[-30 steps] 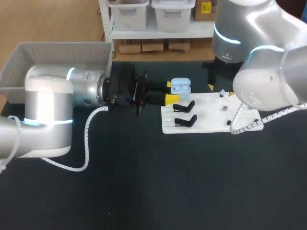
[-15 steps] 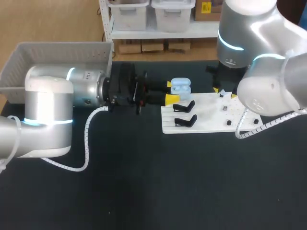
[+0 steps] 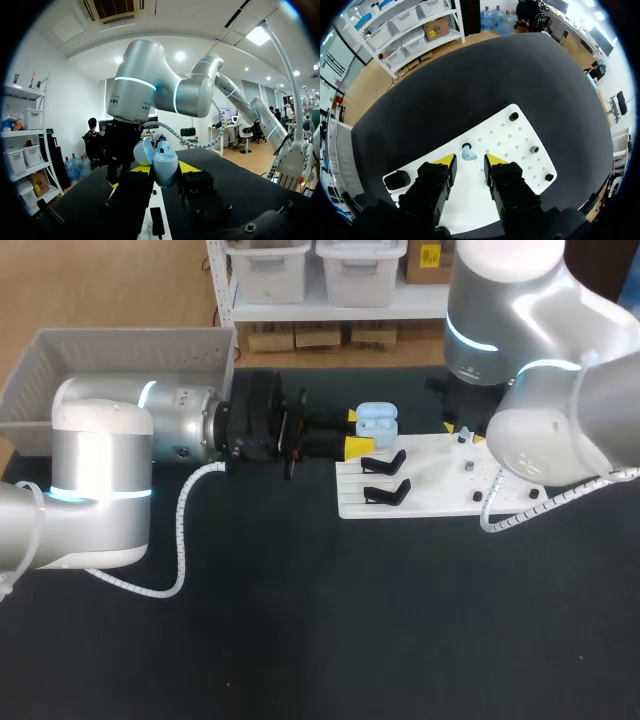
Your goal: Pick up each earbud case from the left stands, insert the matching earbuds, close the lid, and place the case in the box.
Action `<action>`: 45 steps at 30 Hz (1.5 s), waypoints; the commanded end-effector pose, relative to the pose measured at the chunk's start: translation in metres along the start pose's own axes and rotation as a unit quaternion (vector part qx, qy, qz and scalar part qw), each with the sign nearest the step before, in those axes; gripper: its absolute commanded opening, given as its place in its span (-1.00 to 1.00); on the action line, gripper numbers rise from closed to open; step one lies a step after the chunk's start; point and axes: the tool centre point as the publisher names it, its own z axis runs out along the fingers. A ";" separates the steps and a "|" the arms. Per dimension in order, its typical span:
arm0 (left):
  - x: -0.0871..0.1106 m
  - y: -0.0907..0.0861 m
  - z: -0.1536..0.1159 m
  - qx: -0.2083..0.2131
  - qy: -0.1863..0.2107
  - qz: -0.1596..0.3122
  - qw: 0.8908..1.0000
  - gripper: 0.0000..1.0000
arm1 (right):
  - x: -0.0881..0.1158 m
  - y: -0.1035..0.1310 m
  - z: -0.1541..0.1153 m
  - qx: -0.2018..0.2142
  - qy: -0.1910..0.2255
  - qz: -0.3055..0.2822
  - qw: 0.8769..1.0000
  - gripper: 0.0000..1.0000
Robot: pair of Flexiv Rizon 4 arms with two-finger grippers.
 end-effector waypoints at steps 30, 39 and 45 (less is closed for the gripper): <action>0.000 0.000 0.000 -0.001 0.000 0.000 1.000 -1.00 | -0.004 0.002 0.009 0.013 -0.022 0.043 0.999 -0.29; 0.000 0.000 0.000 -0.001 0.000 0.000 1.000 -1.00 | -0.005 0.001 0.008 0.011 -0.025 0.055 0.998 -0.38; 0.000 0.000 0.000 -0.001 0.000 0.000 1.000 -1.00 | -0.004 0.001 0.011 0.011 -0.024 0.055 0.998 -0.35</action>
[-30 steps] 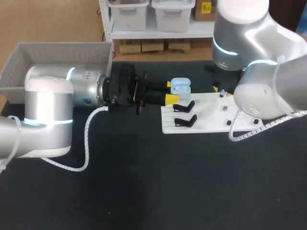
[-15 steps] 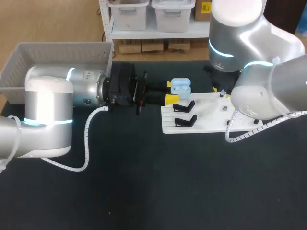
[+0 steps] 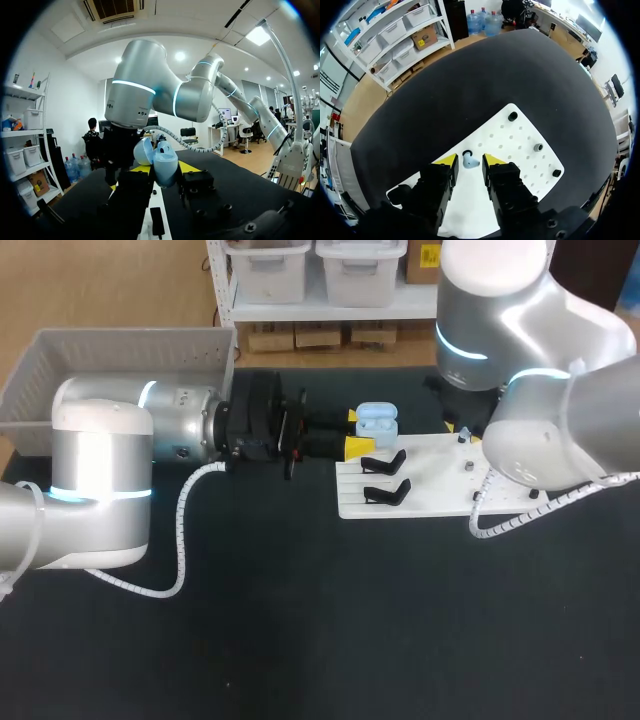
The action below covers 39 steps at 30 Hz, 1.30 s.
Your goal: Pick up each earbud case from the left stands, insert the matching earbuds, close the lid, and place the case in the box.
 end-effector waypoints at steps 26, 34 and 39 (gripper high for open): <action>0.000 0.000 0.000 -0.001 0.000 0.000 1.000 -1.00 | -0.002 0.001 0.005 -0.005 0.000 0.015 1.000 -1.00; 0.000 0.000 0.000 -0.001 0.000 0.000 1.000 -1.00 | -0.006 -0.003 -0.016 -0.011 -0.009 0.006 1.000 -1.00; 0.000 0.000 0.000 -0.001 0.000 0.000 1.000 -1.00 | -0.012 -0.007 -0.045 -0.024 -0.022 -0.008 0.999 -1.00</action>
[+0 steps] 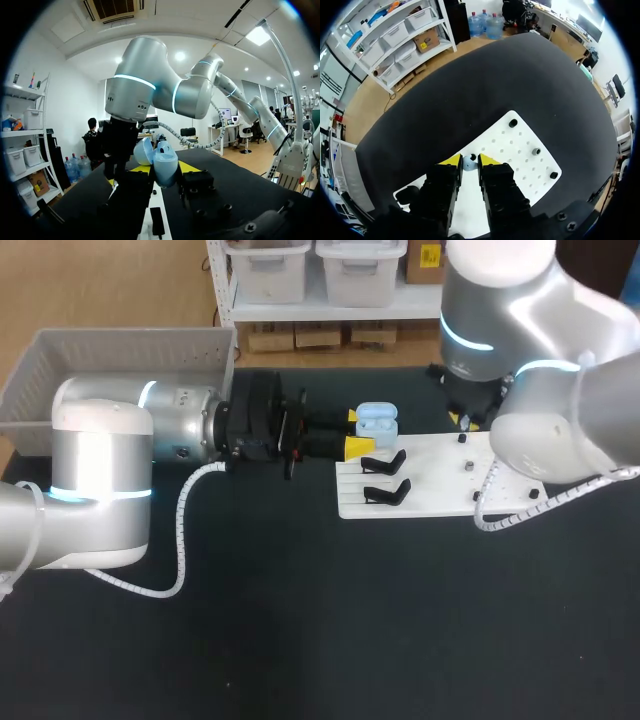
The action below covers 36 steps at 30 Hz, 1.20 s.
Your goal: Pick up each earbud case from the left stands, insert the matching earbuds, close the lid, and place the case in the box.
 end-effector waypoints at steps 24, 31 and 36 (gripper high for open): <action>0.000 0.000 0.000 -0.001 0.000 0.000 1.000 -1.00 | 0.010 -0.002 -0.207 -0.136 -0.022 -0.253 0.958 -1.00; 0.000 0.000 0.000 -0.001 0.000 0.000 1.000 -1.00 | 0.019 -0.002 -0.216 -0.141 -0.005 -0.280 0.950 -1.00; 0.000 0.000 0.000 -0.001 0.000 0.000 1.000 -1.00 | 0.019 -0.002 -0.216 -0.141 -0.005 -0.280 0.950 -1.00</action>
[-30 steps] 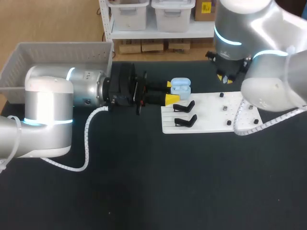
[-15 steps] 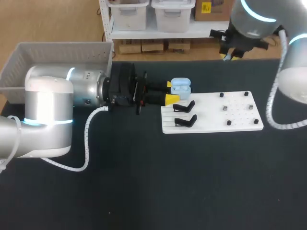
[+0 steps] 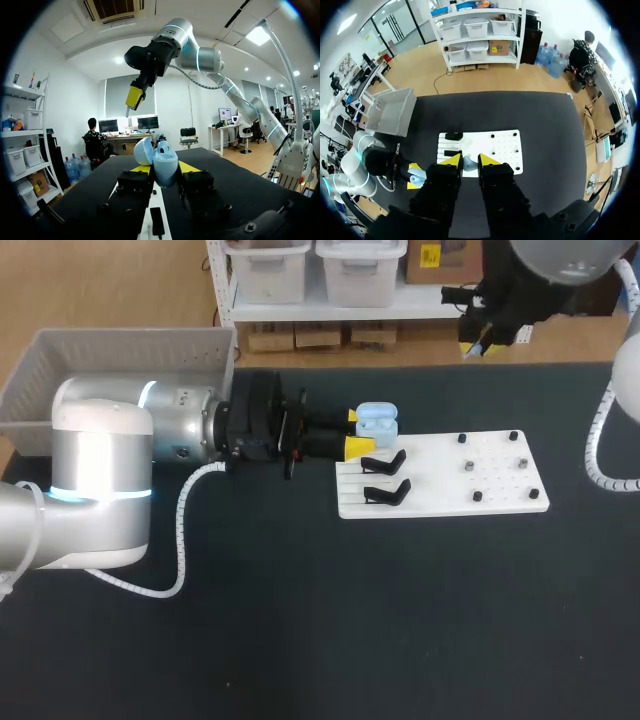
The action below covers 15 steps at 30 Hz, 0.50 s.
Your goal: Pick up each earbud case from the left stands, insert the matching earbuds, close the lid, and place the case in the box.
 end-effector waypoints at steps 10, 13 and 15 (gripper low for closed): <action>0.000 0.000 0.000 -0.001 0.000 0.000 1.000 -1.00 | 0.004 0.008 -0.006 0.009 -0.014 -0.034 0.999 -1.00; 0.000 0.000 0.000 -0.001 0.000 0.000 1.000 -1.00 | 0.008 0.018 -0.019 -0.010 -0.025 -0.056 0.998 -1.00; 0.000 0.000 0.000 -0.001 0.000 0.000 1.000 -1.00 | 0.012 0.026 -0.027 -0.014 -0.030 -0.074 0.997 -1.00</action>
